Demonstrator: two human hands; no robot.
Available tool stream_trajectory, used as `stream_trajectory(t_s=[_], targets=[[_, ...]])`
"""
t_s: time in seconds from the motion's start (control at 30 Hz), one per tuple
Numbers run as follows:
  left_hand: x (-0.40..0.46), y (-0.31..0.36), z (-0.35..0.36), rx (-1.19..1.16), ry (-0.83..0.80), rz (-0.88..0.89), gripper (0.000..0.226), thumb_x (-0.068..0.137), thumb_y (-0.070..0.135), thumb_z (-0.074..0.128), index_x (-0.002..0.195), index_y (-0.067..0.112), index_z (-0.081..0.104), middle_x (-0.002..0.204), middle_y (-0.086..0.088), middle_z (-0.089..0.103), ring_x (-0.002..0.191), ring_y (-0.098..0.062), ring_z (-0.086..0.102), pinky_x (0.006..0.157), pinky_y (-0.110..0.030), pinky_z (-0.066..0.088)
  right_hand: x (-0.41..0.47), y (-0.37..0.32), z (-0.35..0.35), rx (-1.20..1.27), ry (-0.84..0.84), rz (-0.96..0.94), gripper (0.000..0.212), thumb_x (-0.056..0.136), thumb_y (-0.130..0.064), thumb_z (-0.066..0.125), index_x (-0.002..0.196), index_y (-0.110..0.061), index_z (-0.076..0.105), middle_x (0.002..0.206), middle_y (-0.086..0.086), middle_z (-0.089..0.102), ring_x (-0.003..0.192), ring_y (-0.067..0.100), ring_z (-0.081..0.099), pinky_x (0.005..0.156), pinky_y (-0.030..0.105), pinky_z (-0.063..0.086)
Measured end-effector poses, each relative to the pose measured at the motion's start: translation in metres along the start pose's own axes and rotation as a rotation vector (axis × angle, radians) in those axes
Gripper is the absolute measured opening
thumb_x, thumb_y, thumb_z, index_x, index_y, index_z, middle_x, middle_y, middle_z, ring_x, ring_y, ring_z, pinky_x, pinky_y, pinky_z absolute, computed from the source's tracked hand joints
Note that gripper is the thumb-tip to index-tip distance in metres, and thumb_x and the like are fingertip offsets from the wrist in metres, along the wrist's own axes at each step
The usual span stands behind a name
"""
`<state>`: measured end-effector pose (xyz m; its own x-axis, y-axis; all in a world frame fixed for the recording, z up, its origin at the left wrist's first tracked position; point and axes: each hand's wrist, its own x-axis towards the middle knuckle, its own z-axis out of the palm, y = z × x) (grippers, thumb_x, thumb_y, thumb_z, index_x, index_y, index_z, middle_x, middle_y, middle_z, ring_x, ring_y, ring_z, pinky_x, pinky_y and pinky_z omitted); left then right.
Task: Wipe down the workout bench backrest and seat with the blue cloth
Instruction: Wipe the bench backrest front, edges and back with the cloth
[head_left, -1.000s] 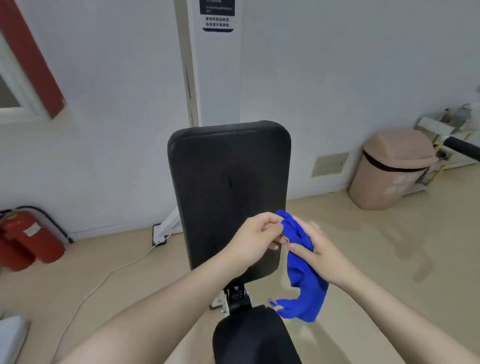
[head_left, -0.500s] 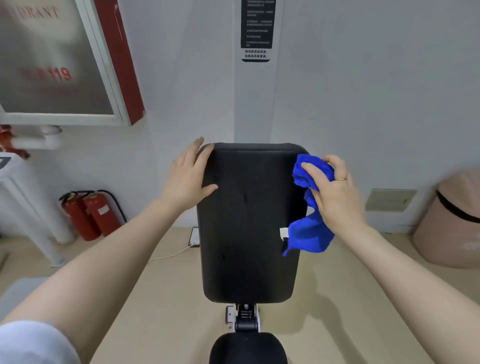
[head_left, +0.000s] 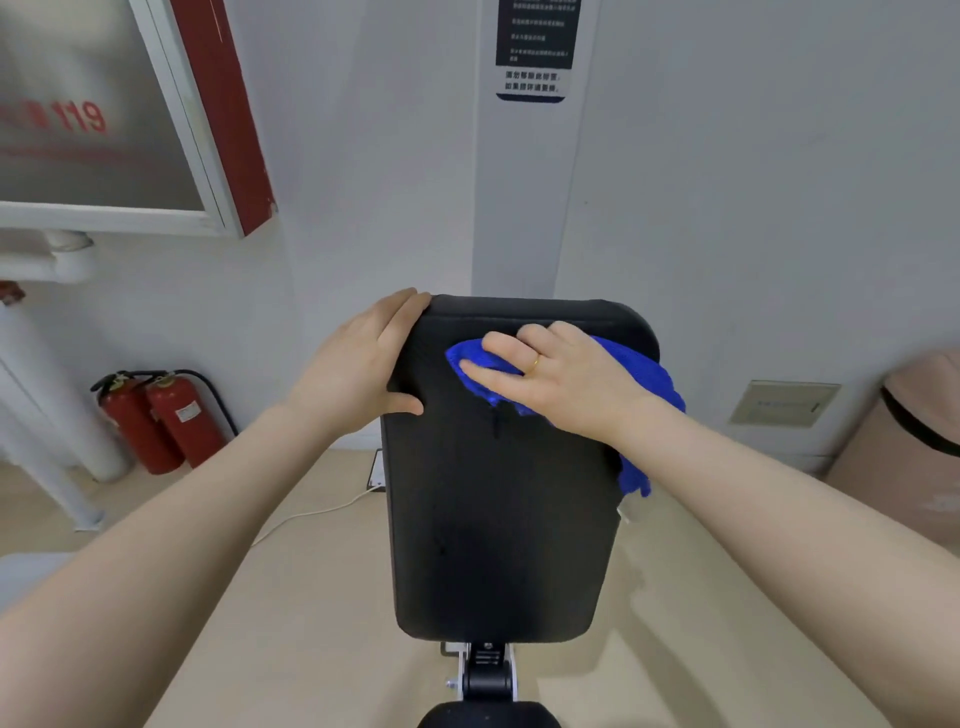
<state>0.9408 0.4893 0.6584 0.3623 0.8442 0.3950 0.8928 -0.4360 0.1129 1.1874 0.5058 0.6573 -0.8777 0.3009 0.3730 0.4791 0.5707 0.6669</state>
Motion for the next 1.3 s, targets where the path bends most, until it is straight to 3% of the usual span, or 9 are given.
stream_trajectory(t_s=[0.17,0.33,0.53,0.67,0.8,1.07,1.3], targets=[[-0.004,-0.004,0.004,-0.094,-0.001,-0.026,0.108,0.061,0.025,0.084,0.145,0.016,0.018,0.153,-0.005,0.020,0.137,-0.026,0.028,0.105,-0.042,0.035,-0.027,0.020,0.006,-0.044,0.091,0.023,0.052,0.074,0.006,0.049,0.119,-0.021,0.053,0.117,0.008,0.041,0.078,0.026,0.049,0.061,0.034,0.036],[-0.005,-0.007,0.006,-0.117,0.009,-0.042,0.107,0.062,0.028,0.083,0.145,0.021,0.016,0.154,-0.001,0.017,0.136,-0.026,0.028,0.099,-0.048,0.042,-0.081,0.042,-0.001,-0.075,0.074,0.103,0.063,0.072,0.013,0.035,0.121,-0.023,0.052,0.116,0.009,0.042,0.081,0.026,0.042,0.058,0.034,0.032],[-0.003,-0.009,0.007,-0.121,0.023,-0.070,0.108,0.060,0.027,0.084,0.145,0.024,0.018,0.153,0.002,0.019,0.131,-0.027,0.036,0.089,-0.046,0.046,-0.019,0.025,0.008,-0.107,0.191,0.042,0.052,0.076,0.007,0.044,0.117,-0.024,0.053,0.114,0.006,0.043,0.080,0.024,0.040,0.060,0.033,0.032],[-0.004,-0.010,0.009,-0.147,0.024,-0.067,0.109,0.059,0.026,0.085,0.145,0.024,0.017,0.154,0.002,0.019,0.134,-0.026,0.034,0.092,-0.048,0.046,0.021,0.010,0.011,-0.108,0.211,0.007,0.053,0.085,0.003,0.028,0.117,-0.024,0.061,0.109,0.005,0.059,0.080,0.024,0.039,0.061,0.031,0.027],[-0.006,-0.004,0.007,-0.153,0.008,-0.097,0.108,0.062,0.026,0.083,0.146,0.024,0.015,0.155,0.004,0.015,0.137,-0.023,0.029,0.096,-0.048,0.044,0.012,0.020,0.008,-0.148,0.181,-0.044,0.053,0.084,0.005,0.031,0.121,-0.024,0.056,0.114,0.005,0.042,0.081,0.024,0.040,0.057,0.032,0.032],[-0.007,-0.004,0.006,-0.159,0.014,-0.086,0.107,0.063,0.027,0.083,0.146,0.025,0.015,0.156,0.004,0.015,0.137,-0.023,0.028,0.097,-0.046,0.043,-0.080,0.052,-0.005,-0.209,0.115,0.034,0.060,0.077,0.015,0.030,0.120,-0.022,0.051,0.115,0.010,0.043,0.082,0.027,0.041,0.055,0.033,0.036],[-0.006,-0.009,0.010,-0.188,0.038,-0.063,0.111,0.061,0.026,0.084,0.147,0.026,0.014,0.156,0.005,0.015,0.139,-0.022,0.027,0.099,-0.047,0.042,0.000,0.026,0.006,-0.116,0.190,-0.072,0.051,0.081,0.005,0.042,0.121,-0.024,0.055,0.115,0.007,0.043,0.079,0.025,0.049,0.059,0.033,0.034]])
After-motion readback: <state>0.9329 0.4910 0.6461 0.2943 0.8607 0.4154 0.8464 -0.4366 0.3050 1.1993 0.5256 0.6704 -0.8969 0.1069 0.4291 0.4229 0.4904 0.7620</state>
